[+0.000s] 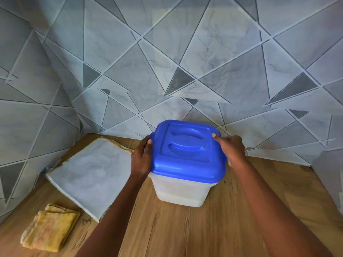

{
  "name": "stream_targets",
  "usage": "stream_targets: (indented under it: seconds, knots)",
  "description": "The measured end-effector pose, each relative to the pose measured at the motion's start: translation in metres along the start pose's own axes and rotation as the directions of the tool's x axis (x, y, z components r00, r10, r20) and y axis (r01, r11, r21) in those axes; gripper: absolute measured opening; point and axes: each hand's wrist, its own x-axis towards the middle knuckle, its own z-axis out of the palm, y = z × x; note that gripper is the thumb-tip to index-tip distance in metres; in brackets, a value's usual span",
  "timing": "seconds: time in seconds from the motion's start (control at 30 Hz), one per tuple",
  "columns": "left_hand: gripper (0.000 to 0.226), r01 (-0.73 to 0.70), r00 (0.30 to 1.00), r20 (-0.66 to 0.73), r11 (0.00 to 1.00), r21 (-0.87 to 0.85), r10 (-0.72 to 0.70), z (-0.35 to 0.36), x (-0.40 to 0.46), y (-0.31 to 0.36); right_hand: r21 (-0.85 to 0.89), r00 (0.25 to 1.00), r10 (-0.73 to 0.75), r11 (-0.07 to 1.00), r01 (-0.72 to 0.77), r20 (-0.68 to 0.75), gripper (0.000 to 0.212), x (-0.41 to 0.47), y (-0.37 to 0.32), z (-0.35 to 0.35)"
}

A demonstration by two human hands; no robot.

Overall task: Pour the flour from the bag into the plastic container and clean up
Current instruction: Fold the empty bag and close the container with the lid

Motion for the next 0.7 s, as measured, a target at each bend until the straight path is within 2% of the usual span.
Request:
stream_targets:
  seconds: [0.07,0.2,0.43,0.57,0.63,0.7]
  knots:
    - [0.038,-0.007,1.000,0.000,1.000,-0.015,0.007,-0.001,0.001,0.001,-0.037,1.000,-0.025,0.999,0.025,-0.001,0.058,-0.002,0.001,0.002]
    - [0.035,0.002,1.000,-0.007,1.000,-0.017,-0.002,-0.002,0.004,0.005,-0.088,0.998,-0.068,0.994,0.068,-0.005,0.050,-0.004,0.001,0.002]
    - [0.036,0.047,0.997,-0.060,0.997,0.059,-0.044,-0.003,0.001,0.005,-0.171,0.995,-0.097,0.981,0.095,-0.001,0.056,-0.010,-0.002,0.011]
    - [0.032,0.055,0.998,-0.036,0.995,0.085,-0.052,-0.002,0.005,0.001,-0.029,0.998,-0.056,0.998,0.056,0.016,0.060,-0.015,0.008,0.014]
    - [0.042,0.069,0.997,-0.029,0.991,0.119,-0.066,-0.004,0.011,0.001,0.096,0.999,-0.003,0.995,-0.002,0.050,0.052,-0.018,0.013,0.014]
    - [0.056,0.072,0.997,-0.024,0.986,0.153,-0.069,-0.007,0.015,0.001,0.180,0.995,0.081,0.979,-0.091,0.065,0.055,-0.018,0.017,0.014]
